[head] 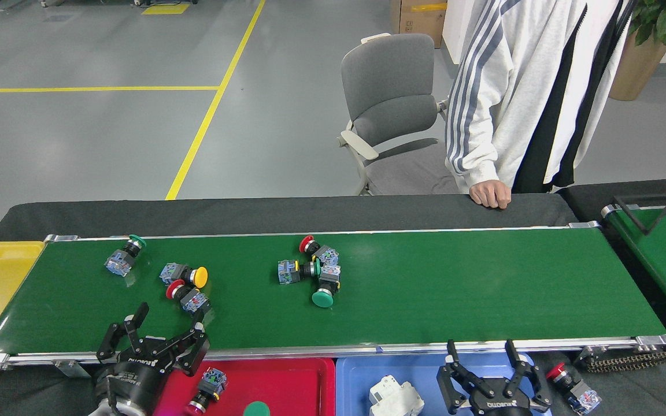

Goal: Pick switch part from conveyor to tray

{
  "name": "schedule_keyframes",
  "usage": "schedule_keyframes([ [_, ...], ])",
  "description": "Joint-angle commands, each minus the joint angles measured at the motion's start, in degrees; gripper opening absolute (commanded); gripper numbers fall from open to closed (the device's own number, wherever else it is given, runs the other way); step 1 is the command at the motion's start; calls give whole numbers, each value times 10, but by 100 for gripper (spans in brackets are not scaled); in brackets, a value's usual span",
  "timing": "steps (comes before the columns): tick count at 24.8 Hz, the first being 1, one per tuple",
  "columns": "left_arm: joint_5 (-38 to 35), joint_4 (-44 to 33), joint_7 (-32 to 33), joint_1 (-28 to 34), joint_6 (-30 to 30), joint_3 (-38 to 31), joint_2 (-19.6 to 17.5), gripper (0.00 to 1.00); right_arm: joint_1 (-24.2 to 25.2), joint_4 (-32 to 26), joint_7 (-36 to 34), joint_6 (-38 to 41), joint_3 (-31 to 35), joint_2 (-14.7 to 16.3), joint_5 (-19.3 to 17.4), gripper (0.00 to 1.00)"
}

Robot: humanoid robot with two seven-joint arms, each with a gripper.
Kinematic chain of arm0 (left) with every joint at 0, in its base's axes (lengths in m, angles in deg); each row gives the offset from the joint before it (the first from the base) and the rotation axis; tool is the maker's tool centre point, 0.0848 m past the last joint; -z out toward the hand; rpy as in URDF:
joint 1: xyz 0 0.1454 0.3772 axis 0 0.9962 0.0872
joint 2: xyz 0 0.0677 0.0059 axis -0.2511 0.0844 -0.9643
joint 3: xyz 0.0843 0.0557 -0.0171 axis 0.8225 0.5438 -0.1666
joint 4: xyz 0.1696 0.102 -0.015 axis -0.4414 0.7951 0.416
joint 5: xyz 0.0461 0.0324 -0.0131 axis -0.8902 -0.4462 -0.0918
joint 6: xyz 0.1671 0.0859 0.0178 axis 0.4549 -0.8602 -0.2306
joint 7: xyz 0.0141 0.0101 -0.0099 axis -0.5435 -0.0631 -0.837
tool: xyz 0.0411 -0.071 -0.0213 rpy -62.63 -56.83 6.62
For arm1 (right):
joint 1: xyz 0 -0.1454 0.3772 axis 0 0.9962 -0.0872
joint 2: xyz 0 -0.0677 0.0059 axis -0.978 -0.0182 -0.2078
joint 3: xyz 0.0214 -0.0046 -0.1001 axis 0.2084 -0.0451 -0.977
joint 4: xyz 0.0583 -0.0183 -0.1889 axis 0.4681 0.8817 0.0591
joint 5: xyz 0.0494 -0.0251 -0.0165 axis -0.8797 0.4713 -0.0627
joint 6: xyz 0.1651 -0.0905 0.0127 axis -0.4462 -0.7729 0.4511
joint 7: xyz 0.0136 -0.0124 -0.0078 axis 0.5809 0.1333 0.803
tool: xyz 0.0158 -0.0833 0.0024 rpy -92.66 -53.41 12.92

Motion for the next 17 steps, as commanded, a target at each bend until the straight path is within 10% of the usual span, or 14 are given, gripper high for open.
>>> schedule_keyframes([
  [1, -1, 18, 0, -20, -3, -2, -6, 100, 0, -7, -21, 9, 21, 19, -3, 98],
  [12, -1, 154, -2, -100, -79, -5, -55, 95, 13, 6, -26, 104, 117, 32, -65, 98],
  [17, 5, 180, -7, -103, -91, -1, -60, 19, 27, 6, -26, 105, 116, 32, -65, 98],
])
